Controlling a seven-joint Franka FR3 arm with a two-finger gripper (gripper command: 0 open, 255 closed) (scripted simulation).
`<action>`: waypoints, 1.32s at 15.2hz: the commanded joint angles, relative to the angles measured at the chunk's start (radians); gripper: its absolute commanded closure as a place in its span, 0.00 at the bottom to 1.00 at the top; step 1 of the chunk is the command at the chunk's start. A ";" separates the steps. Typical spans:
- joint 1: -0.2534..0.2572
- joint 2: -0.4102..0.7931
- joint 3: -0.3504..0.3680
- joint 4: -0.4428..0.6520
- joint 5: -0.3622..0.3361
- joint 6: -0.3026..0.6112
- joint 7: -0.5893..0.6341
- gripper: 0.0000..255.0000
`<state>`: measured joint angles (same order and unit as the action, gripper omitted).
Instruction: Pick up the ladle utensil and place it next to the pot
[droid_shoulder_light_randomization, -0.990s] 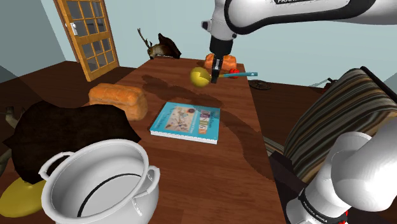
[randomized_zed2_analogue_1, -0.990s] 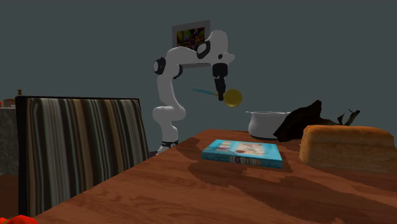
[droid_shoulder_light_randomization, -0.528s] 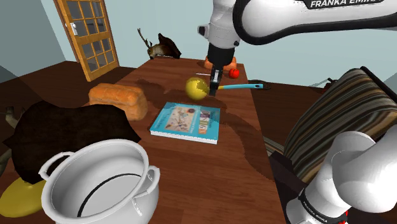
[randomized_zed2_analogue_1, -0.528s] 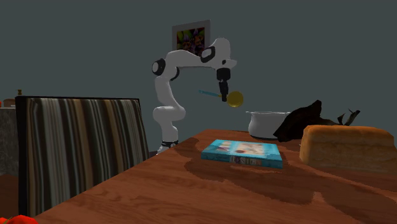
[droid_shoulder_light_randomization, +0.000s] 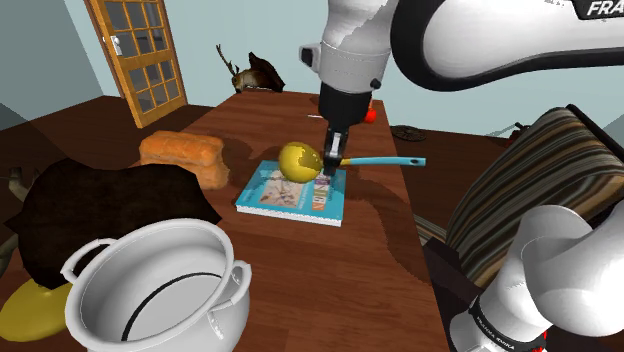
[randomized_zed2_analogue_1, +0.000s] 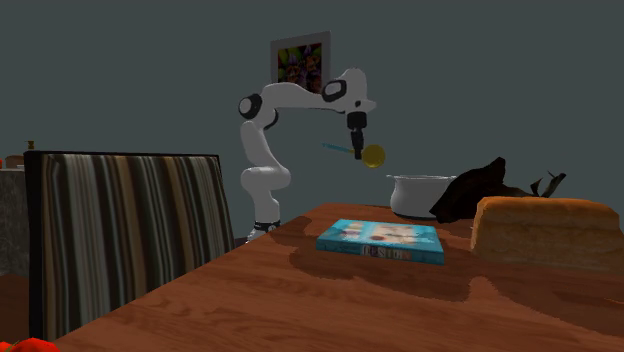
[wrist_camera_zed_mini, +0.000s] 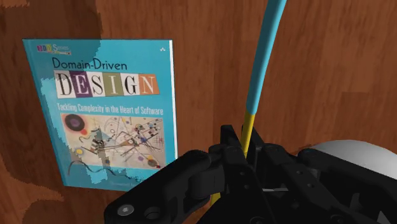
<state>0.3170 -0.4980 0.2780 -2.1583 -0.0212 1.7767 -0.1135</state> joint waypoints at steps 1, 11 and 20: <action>0.016 -0.009 0.035 0.001 0.014 -0.013 0.046 1.00; 0.083 0.024 0.233 0.079 0.072 -0.067 0.291 1.00; 0.105 0.164 0.448 0.244 0.059 -0.111 0.546 1.00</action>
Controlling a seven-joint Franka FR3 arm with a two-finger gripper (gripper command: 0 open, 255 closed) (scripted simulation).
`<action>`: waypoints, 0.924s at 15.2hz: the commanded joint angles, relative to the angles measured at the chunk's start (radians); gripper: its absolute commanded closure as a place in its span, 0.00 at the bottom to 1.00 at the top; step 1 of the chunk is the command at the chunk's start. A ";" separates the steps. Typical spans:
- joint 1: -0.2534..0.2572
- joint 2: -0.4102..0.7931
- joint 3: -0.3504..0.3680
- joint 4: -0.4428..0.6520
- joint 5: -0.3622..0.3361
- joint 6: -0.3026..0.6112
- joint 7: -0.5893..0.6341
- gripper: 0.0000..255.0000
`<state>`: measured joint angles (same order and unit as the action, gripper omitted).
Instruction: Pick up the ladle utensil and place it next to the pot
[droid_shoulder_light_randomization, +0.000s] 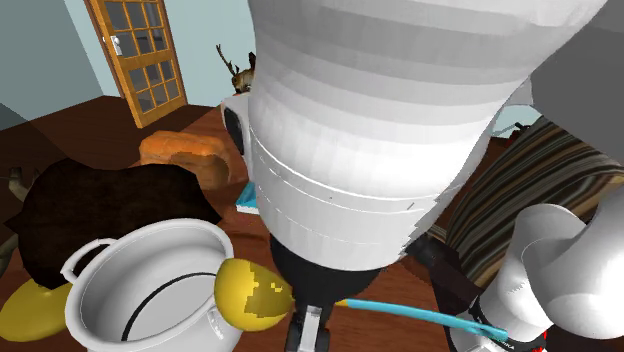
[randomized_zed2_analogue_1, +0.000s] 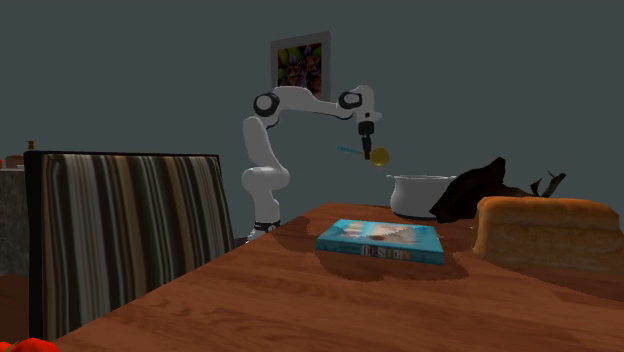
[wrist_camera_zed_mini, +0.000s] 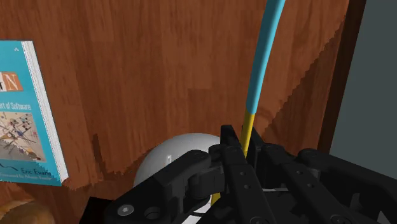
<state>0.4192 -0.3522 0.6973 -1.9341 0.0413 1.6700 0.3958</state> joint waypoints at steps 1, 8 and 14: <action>0.003 0.042 0.056 0.043 -0.012 -0.010 0.069 1.00; 0.009 0.163 0.182 0.113 -0.076 0.002 0.221 1.00; 0.013 0.157 0.185 0.029 -0.071 0.082 0.228 1.00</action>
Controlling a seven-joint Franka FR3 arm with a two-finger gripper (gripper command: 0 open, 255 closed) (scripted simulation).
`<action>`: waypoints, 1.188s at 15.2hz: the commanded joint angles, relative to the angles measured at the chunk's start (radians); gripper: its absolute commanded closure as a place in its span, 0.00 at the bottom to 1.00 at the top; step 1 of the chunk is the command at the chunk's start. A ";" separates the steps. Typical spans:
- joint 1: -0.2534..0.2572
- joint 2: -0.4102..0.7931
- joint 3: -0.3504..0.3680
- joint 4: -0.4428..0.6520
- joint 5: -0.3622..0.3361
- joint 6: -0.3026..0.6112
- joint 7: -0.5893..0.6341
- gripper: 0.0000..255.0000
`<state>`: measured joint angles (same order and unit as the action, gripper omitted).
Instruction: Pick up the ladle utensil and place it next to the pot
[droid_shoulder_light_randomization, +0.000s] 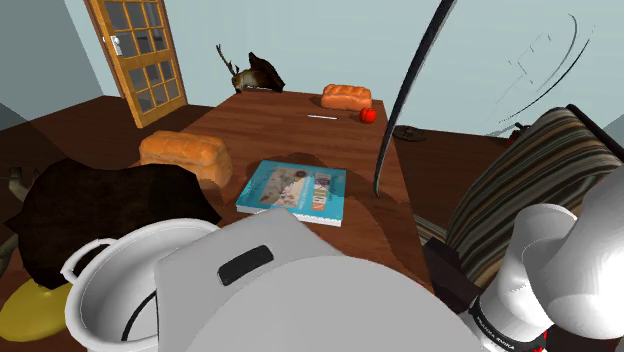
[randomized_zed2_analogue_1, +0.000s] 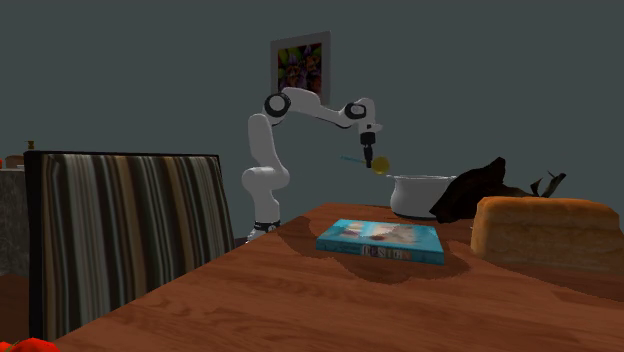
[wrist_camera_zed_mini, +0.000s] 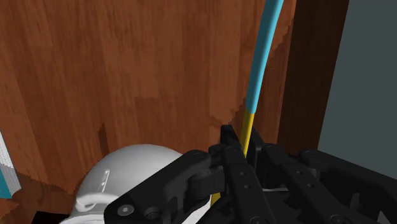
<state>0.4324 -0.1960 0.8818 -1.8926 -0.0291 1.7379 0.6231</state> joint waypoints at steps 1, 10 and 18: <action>0.000 0.001 0.001 -0.026 -0.001 0.027 0.003 1.00; 0.002 0.018 0.017 -0.134 -0.013 0.145 0.028 1.00; -0.002 0.056 0.038 -0.215 -0.045 0.248 0.067 1.00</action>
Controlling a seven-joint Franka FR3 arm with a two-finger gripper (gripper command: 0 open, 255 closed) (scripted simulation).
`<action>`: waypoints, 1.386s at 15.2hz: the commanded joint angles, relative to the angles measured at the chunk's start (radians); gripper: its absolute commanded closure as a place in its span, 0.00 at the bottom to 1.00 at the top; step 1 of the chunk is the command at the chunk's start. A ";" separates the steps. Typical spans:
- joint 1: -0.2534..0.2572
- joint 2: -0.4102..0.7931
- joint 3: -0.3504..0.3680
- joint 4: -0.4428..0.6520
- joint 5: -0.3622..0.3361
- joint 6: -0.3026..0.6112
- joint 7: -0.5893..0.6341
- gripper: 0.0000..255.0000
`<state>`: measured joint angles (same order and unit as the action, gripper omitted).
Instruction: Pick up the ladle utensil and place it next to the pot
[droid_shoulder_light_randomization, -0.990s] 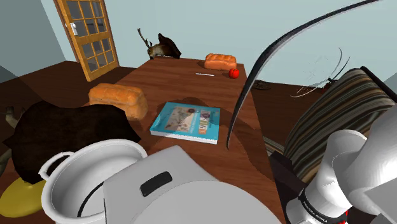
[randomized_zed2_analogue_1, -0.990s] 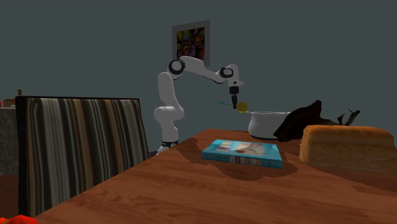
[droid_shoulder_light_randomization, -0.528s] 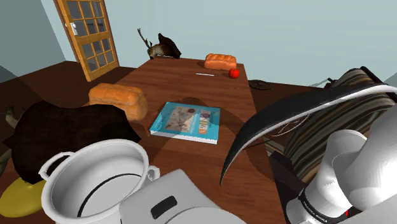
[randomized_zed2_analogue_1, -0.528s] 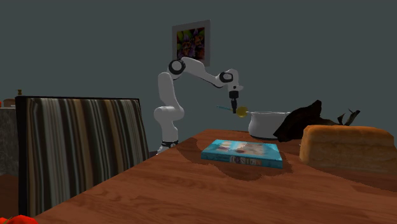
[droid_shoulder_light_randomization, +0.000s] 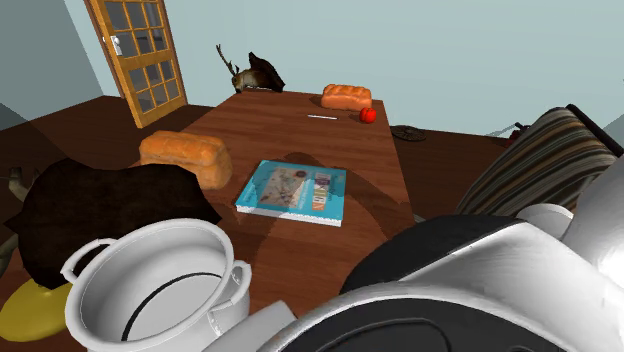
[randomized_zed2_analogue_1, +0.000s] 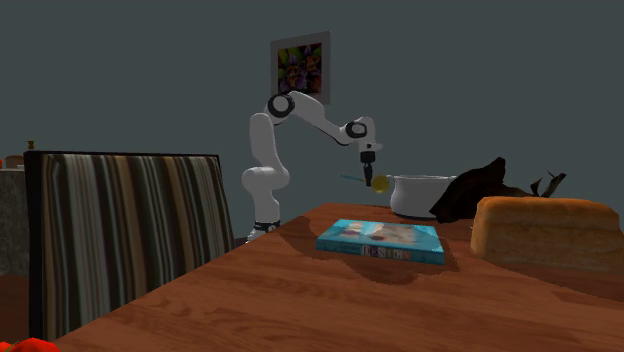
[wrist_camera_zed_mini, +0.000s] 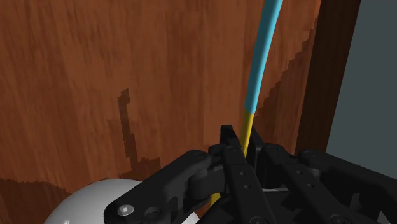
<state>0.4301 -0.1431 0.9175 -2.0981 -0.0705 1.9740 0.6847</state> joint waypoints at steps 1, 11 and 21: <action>-0.001 0.010 0.005 -0.019 -0.009 0.025 0.011 1.00; -0.009 0.096 0.033 -0.098 -0.093 0.148 0.090 1.00; -0.007 0.171 0.040 -0.134 -0.175 0.217 0.160 1.00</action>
<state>0.4234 0.0259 0.9580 -2.2312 -0.2442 2.1895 0.8436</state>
